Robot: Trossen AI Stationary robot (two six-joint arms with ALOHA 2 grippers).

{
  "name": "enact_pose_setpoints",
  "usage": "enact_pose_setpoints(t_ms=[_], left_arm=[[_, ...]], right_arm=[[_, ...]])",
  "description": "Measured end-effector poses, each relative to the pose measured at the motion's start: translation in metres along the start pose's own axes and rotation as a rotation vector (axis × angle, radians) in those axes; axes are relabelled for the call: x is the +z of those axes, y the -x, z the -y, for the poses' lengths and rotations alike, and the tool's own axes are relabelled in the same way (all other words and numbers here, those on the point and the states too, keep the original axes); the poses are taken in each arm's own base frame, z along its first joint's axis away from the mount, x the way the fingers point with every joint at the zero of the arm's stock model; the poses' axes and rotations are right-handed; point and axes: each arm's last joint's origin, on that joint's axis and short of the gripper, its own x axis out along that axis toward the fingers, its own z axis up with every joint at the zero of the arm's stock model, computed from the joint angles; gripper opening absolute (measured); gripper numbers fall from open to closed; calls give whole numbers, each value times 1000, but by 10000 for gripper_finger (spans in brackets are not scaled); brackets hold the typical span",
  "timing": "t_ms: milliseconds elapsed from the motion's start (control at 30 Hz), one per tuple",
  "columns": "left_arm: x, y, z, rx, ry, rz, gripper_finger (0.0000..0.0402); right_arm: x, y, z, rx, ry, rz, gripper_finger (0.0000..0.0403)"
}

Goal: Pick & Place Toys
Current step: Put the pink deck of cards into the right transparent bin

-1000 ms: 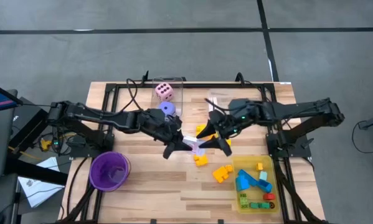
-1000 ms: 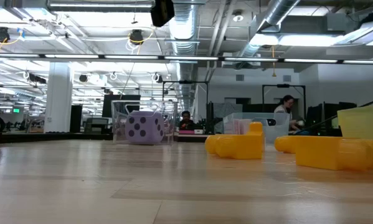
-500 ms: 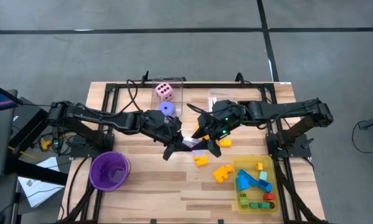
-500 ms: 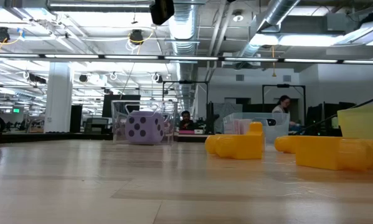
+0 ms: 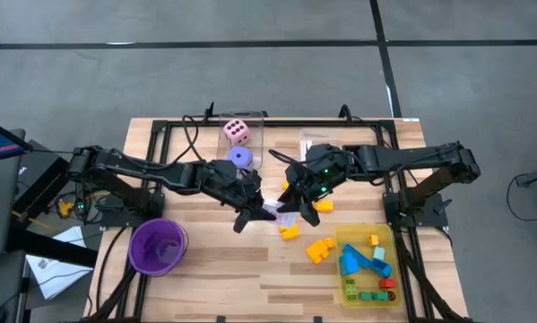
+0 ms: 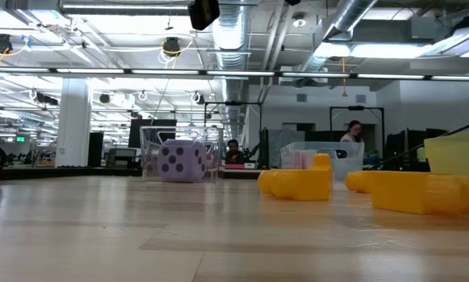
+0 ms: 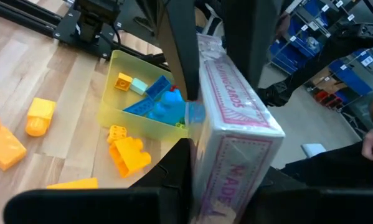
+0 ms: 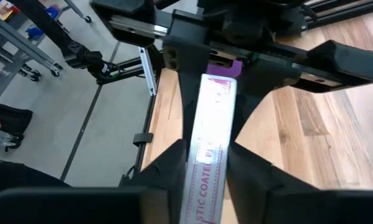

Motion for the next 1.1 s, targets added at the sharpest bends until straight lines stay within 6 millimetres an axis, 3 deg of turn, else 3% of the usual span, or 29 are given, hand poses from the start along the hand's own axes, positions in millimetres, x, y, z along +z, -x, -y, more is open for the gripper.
enact_pose_setpoints(t_ms=[133, 333, 600, 733, 933, 1100], left_arm=[[0, 0, -1, 16, 2, 3, 60], [0, 0, -1, 14, 6, 6, 60], [1, 0, 0, 14, 1, 21, 60], [2, 0, -1, 28, 0, 38, 60], [4, 0, 0, 21, -5, 62, 60], [4, 0, 0, 21, -5, 61, 60]], right_arm=[[-1, 0, 1, -8, -15, -8, 61], [-1, 0, 1, 1, -12, -13, 63], [-1, 0, -1, 31, -9, -19, 186], [-1, -1, 0, 27, -15, -21, 209], [1, 0, 4, 14, -24, -11, 186], [2, 2, 10, -2, -34, -2, 126]])
